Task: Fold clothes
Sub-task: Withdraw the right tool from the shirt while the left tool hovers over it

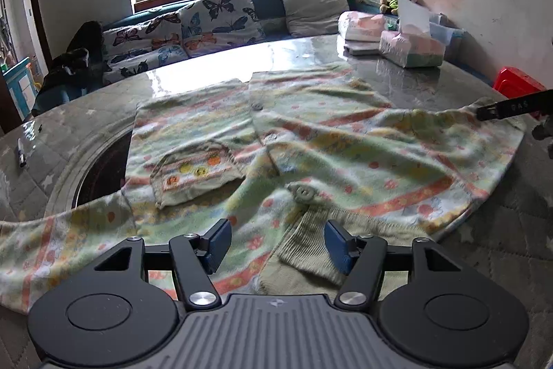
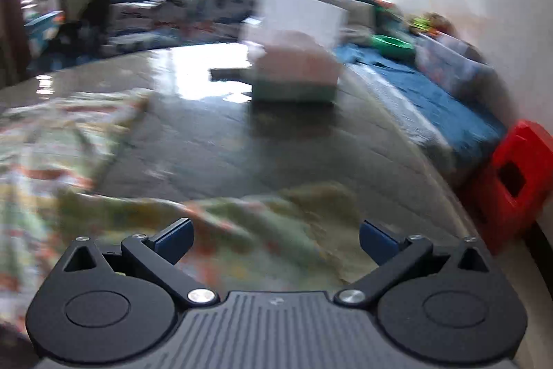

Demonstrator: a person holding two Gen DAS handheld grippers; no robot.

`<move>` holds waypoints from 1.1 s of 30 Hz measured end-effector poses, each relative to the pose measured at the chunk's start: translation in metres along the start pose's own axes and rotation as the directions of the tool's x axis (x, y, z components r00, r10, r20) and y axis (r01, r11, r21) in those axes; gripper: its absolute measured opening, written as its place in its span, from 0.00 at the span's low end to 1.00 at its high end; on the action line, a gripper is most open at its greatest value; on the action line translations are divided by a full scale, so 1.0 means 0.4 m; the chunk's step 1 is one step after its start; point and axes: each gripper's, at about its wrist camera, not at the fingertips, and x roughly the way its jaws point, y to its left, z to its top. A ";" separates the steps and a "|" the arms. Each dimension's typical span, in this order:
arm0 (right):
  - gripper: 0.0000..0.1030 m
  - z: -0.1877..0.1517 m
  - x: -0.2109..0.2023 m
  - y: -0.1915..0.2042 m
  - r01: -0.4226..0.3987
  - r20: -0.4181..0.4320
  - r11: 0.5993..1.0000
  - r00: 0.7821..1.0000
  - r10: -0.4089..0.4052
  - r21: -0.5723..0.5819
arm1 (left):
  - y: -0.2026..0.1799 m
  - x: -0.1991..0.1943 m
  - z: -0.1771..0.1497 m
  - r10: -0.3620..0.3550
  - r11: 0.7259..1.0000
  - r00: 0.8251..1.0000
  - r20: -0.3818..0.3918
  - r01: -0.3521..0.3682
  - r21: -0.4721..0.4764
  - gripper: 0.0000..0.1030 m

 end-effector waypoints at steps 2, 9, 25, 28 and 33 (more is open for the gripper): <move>1.00 0.025 -0.007 0.052 -0.068 0.014 0.996 0.998 0.068 -0.051 | -0.008 -0.004 0.014 -0.009 1.000 1.000 0.014 0.009 0.007 0.62; 1.00 0.105 0.045 0.250 -0.187 -0.012 0.954 0.982 0.189 -0.236 | -0.063 0.027 0.065 -0.066 0.996 0.997 0.047 0.063 0.056 0.62; 1.00 0.235 0.276 0.286 -0.105 -0.078 0.964 0.993 0.089 -0.242 | -0.098 0.078 0.027 -0.286 0.952 0.958 -0.005 0.285 0.114 0.53; 1.00 0.262 0.313 0.288 -0.071 -0.062 0.969 0.996 0.058 -0.236 | -0.102 0.077 0.023 -0.297 0.947 0.955 -0.006 0.296 0.122 0.53; 1.00 0.308 0.371 0.290 -0.035 -0.057 0.980 0.998 0.024 -0.194 | -0.103 0.072 0.019 -0.316 0.940 0.949 -0.004 0.313 0.135 0.53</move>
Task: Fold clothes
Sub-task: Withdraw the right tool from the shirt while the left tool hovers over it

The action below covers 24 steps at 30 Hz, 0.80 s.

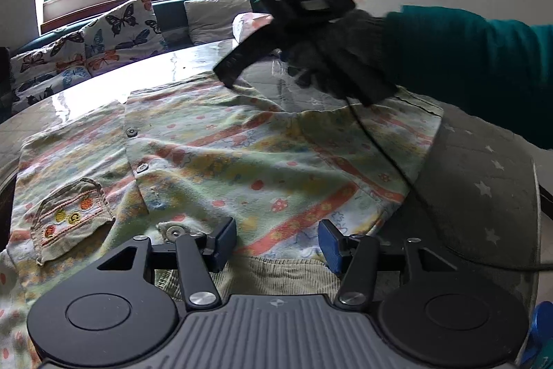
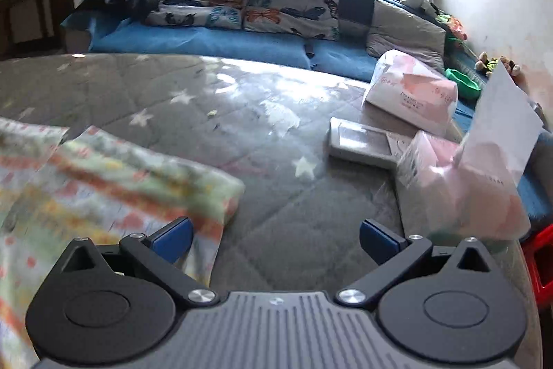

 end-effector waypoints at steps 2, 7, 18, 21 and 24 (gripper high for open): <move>1.00 0.016 0.017 0.001 0.012 -0.001 1.000 1.000 -0.012 -0.002 | 0.002 -0.002 -0.001 -0.009 1.000 1.000 0.001 0.009 0.000 0.53; 1.00 0.058 0.062 -0.010 0.017 -0.006 1.000 1.000 -0.017 0.015 | 0.006 -0.001 -0.003 -0.021 1.000 1.000 0.009 0.021 0.003 0.54; 1.00 0.081 -0.010 0.043 -0.033 0.006 0.989 0.999 0.034 -0.145 | 0.004 0.001 -0.003 -0.019 1.000 1.000 0.015 0.019 0.007 0.57; 1.00 0.049 -0.033 0.078 -0.050 -0.004 0.973 0.999 0.051 -0.224 | 0.002 0.004 -0.002 -0.022 1.000 1.000 0.016 0.022 0.004 0.60; 1.00 0.018 -0.060 0.093 -0.047 -0.007 0.963 0.999 0.046 -0.265 | 0.000 0.003 0.001 -0.018 1.000 1.000 0.014 0.018 -0.005 0.62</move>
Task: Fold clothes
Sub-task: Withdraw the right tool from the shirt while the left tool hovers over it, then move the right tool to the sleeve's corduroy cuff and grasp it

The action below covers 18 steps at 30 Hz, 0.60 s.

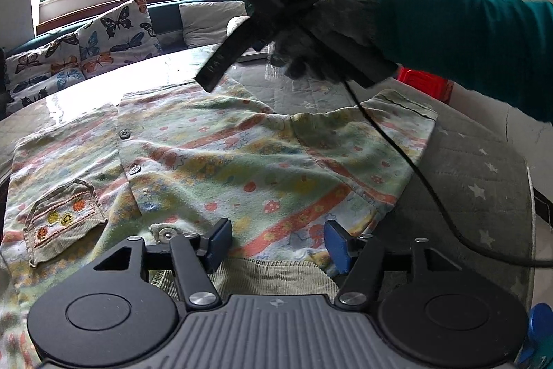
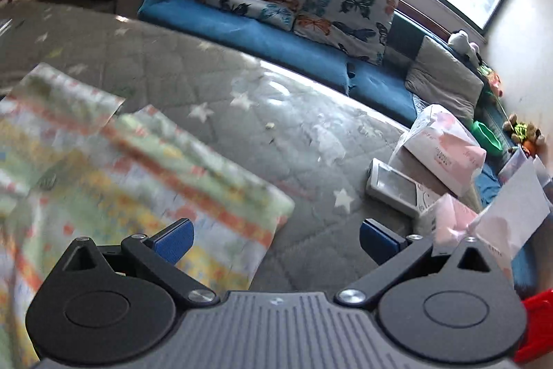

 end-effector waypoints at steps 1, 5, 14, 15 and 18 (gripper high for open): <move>1.00 -0.011 -0.016 -0.003 -0.003 0.005 1.000 1.000 0.003 0.008 | 0.000 0.000 0.000 0.002 1.000 1.000 0.000 -0.002 -0.004 0.62; 1.00 -0.070 -0.096 -0.028 -0.017 0.034 0.999 0.999 0.015 0.048 | -0.005 -0.006 -0.001 0.021 1.000 1.000 -0.002 -0.021 -0.013 0.62; 1.00 -0.335 -0.245 -0.154 0.057 0.019 0.960 0.998 -0.065 0.274 | -0.018 -0.025 0.000 0.070 0.997 0.997 0.010 -0.070 -0.043 0.70; 1.00 -0.367 -0.257 -0.169 0.066 0.015 0.949 0.997 -0.074 0.310 | -0.018 -0.026 0.001 0.078 0.996 0.997 0.009 -0.077 -0.047 0.72; 1.00 -0.458 -0.288 -0.196 0.099 0.005 0.917 0.994 -0.109 0.386 | -0.019 -0.030 0.002 0.102 0.993 0.995 0.006 -0.101 -0.062 0.81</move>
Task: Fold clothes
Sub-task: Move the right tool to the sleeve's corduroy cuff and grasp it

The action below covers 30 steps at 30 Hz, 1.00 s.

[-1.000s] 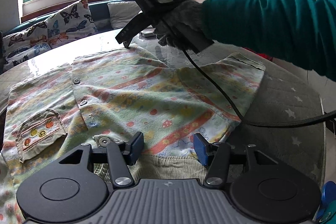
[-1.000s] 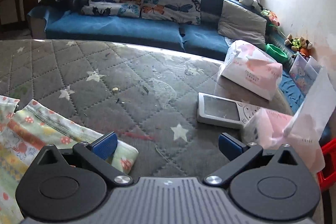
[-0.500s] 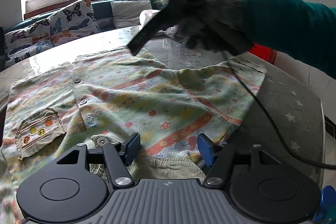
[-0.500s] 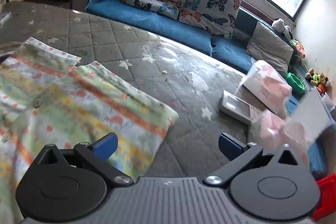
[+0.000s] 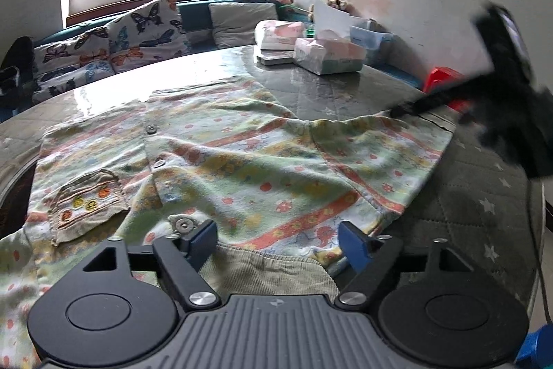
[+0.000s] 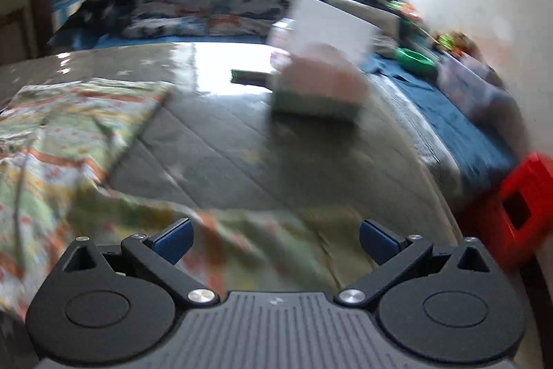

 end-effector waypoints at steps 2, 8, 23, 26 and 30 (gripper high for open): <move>1.00 -0.041 -0.009 -0.032 0.018 -0.003 0.999 1.000 -0.018 0.041 | -0.001 -0.005 0.002 0.011 1.000 1.000 0.004 -0.011 -0.003 0.85; 1.00 -0.111 -0.034 -0.103 0.014 0.026 0.987 0.999 -0.019 0.162 | 0.002 -0.019 0.012 0.049 0.999 0.999 0.014 -0.049 -0.019 0.97; 0.85 -0.129 -0.021 -0.131 -0.002 0.049 0.976 0.999 -0.009 0.216 | 0.019 -0.022 0.026 0.109 0.991 0.994 -0.013 -0.110 -0.075 1.00; 0.76 -0.131 -0.026 -0.134 0.006 0.054 0.976 0.998 -0.018 0.219 | 0.021 -0.019 0.028 0.115 0.990 0.993 -0.021 -0.116 -0.079 1.00; 0.58 -0.134 -0.034 -0.145 0.013 0.062 0.971 0.998 -0.029 0.240 | 0.016 -0.013 0.031 0.110 0.990 0.993 -0.031 -0.112 -0.085 1.00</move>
